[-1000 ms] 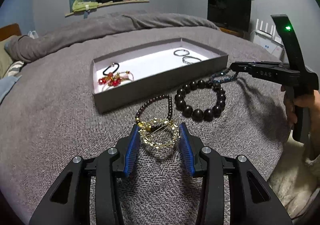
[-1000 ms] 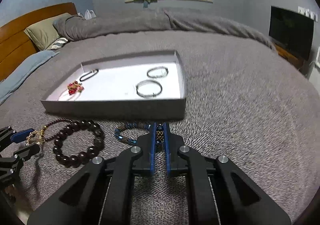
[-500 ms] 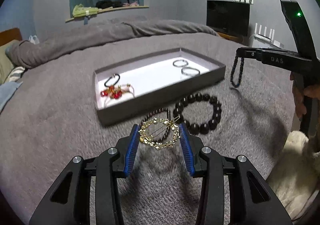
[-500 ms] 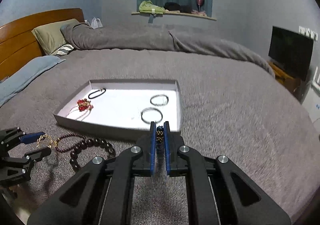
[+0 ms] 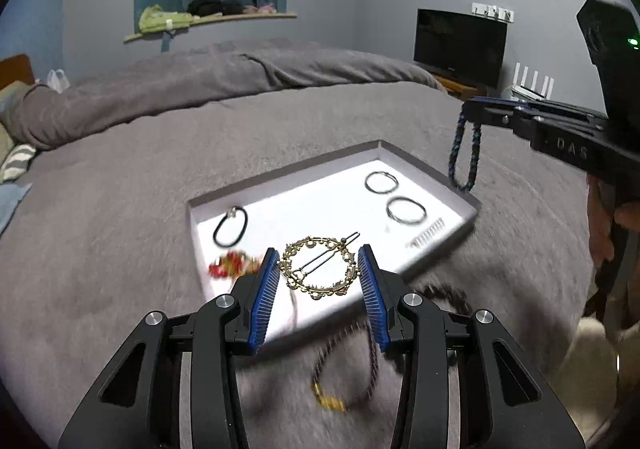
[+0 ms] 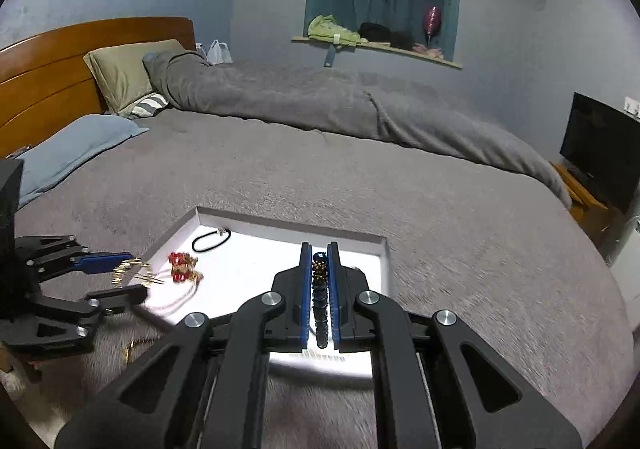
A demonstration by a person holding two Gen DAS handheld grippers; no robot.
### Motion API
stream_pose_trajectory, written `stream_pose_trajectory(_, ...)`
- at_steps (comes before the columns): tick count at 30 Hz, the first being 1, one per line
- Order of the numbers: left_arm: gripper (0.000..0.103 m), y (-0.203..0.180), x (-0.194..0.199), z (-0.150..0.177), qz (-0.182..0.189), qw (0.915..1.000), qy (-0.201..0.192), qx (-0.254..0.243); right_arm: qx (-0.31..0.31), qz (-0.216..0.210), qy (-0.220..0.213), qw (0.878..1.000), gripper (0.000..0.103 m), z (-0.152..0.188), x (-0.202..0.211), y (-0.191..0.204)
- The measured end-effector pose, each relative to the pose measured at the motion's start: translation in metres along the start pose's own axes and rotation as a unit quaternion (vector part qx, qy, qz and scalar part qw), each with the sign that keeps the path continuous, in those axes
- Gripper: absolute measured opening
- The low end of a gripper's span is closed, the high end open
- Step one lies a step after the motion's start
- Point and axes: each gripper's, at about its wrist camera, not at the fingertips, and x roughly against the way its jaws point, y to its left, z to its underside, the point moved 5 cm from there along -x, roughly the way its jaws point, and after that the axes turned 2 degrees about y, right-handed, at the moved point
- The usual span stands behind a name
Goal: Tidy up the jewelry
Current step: 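Carry the gold hair clip and blue beaded bracelet into the box and open both tools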
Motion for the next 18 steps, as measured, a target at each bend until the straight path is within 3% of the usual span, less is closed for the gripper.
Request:
stream_pose_trajectory(5, 0.042, 0.012, -0.042, -0.021, 0.001, 0.9997, 0.025, 0.005, -0.007, -0.033, 0.012, 0.999, 0.008, -0.017, -0.047, 0.009)
stream_pose_trajectory(9, 0.042, 0.018, -0.076, -0.027, -0.003, 0.9980, 0.060, -0.018, 0.000, -0.060, 0.033, 0.998, 0.008, -0.025, -0.086, 0.017)
stream_pose_trajectory(13, 0.042, 0.034, -0.110, -0.030, -0.018, 0.9936, 0.110, -0.019, 0.009, -0.063, 0.055, 0.996, 0.008, -0.028, -0.117, 0.024)
stream_pose_trajectory(18, 0.042, 0.043, -0.133, -0.035, -0.021, 0.9896, 0.142, -0.010, -0.005, -0.073, 0.075, 0.994, 0.008, -0.027, -0.137, 0.024)
